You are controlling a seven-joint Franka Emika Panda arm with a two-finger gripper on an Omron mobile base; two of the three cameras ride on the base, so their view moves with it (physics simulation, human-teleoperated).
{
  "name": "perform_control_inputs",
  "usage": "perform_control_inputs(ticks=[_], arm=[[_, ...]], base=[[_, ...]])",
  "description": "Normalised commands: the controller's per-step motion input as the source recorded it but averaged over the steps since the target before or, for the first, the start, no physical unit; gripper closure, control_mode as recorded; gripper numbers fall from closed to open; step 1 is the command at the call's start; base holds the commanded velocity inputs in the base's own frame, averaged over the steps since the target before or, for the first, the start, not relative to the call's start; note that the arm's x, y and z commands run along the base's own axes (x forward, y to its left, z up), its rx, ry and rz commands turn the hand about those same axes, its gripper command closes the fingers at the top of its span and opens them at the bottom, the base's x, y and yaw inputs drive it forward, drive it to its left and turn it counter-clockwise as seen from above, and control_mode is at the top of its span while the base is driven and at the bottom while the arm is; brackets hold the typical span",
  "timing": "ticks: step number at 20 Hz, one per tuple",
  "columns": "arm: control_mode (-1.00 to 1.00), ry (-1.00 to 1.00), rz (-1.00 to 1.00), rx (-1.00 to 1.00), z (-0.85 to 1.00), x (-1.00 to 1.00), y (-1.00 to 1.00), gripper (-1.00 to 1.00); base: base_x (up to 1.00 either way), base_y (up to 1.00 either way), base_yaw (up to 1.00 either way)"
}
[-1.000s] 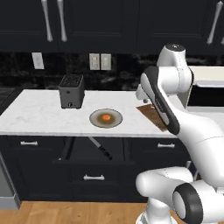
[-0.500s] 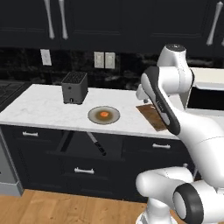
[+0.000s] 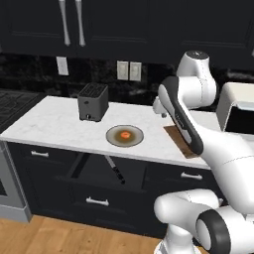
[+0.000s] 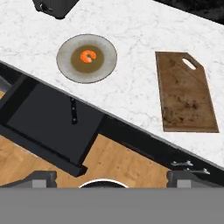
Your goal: Pick up the knife from the drawer and place it on the cutting board. Then place the meat from the plate to the cutting board.
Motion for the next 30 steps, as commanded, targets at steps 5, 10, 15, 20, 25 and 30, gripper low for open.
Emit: perform_control_inputs(ticks=[5, 10, 15, 20, 25, 30], arm=[[1.0, 0.0, 0.0, 0.0, 0.0, 0.0, 0.0, -1.0], [1.0, 0.0, 0.0, 0.0, 0.0, 0.0, 0.0, -1.0], [1.0, 0.0, 0.0, 0.0, 0.0, 0.0, 0.0, -1.0], [1.0, 0.0, 0.0, 0.0, 0.0, 0.0, 0.0, -1.0], [1.0, 0.0, 0.0, 0.0, 0.0, 0.0, 0.0, -1.0], [1.0, 0.0, 0.0, 0.0, 0.0, 0.0, 0.0, -1.0]], base=[[0.49, -0.26, 0.16], [-0.04, -0.22, 0.09], [0.0, -0.3, 0.11], [0.0, -0.38, 0.17], [-0.05, -0.13, 0.13], [0.03, -0.02, 0.12]])
